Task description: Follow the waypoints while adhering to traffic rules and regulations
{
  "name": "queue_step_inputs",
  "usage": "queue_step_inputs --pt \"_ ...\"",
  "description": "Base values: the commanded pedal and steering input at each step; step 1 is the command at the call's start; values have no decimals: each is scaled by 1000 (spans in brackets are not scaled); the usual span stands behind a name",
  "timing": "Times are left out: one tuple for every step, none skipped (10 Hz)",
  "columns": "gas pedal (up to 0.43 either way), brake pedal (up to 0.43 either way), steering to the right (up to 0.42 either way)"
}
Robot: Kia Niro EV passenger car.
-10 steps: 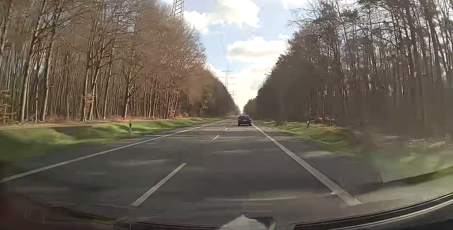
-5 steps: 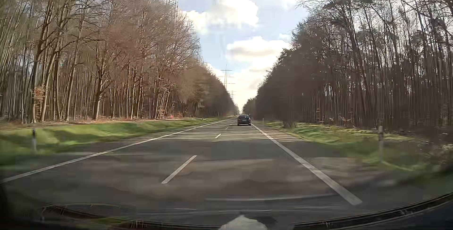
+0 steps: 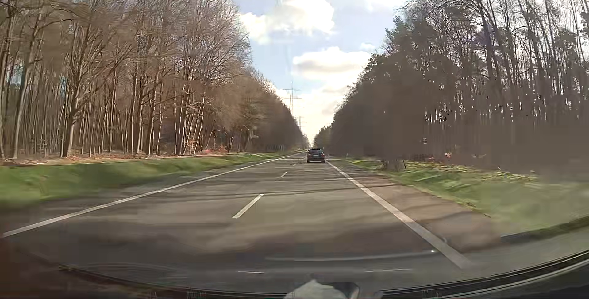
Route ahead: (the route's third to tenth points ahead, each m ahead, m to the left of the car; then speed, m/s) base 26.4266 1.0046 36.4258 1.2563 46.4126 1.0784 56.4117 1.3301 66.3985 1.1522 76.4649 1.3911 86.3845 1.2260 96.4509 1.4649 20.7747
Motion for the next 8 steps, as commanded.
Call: queue_step_inputs --pt "197 0 3" --pt "197 0 3" --pt "197 0 3" --pt "197 0 3" --pt "197 0 3" --pt "197 0 3" --pt "197 0 2" --pt "197 0 2"
